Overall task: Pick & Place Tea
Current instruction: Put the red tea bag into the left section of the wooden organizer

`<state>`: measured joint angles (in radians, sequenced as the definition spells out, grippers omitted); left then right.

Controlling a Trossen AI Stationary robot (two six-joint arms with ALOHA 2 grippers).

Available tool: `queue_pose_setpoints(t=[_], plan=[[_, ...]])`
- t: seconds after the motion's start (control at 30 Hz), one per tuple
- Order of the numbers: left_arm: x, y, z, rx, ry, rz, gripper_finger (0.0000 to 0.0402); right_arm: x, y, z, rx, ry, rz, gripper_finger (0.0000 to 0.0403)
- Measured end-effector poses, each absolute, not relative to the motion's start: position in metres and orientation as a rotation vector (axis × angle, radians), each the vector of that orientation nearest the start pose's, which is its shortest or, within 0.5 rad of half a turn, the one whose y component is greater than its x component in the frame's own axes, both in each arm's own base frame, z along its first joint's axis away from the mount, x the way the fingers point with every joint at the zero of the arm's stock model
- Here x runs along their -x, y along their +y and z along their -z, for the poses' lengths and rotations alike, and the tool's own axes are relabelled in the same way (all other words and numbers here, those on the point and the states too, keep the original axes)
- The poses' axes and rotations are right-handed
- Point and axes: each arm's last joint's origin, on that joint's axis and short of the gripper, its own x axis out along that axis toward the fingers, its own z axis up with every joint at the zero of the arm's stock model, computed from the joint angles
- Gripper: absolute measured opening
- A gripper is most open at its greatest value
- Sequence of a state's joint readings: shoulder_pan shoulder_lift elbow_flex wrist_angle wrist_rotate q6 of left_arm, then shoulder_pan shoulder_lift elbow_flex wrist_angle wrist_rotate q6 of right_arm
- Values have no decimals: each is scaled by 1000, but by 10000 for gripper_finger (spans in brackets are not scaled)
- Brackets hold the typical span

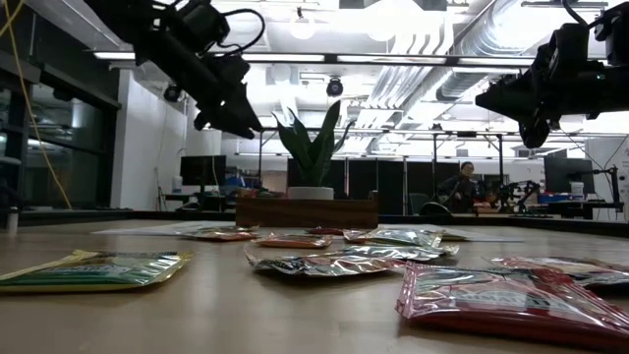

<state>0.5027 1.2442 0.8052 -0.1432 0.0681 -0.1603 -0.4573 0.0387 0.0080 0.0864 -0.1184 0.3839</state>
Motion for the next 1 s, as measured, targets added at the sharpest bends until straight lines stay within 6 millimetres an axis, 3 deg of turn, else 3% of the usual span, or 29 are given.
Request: queue_pose_setpoints(t=[0.3, 0.43, 0.57, 0.73, 1.0], plan=[[-227, 78, -236, 356, 519, -338, 179, -91, -41, -172, -364, -118, 324, 12], [-231, 63, -226, 479, 521, -336, 179, -91, -41, -172, -364, -118, 324, 12], [-248, 53, -209, 584, 529, -416, 179, -91, -41, -172, -364, -118, 324, 12], [-272, 51, -201, 836, 512, -482, 179, -91, -41, -172, -364, -118, 324, 12], [-319, 57, -183, 969, 614, -445, 179, -91, -41, -172, -364, -118, 326, 12]])
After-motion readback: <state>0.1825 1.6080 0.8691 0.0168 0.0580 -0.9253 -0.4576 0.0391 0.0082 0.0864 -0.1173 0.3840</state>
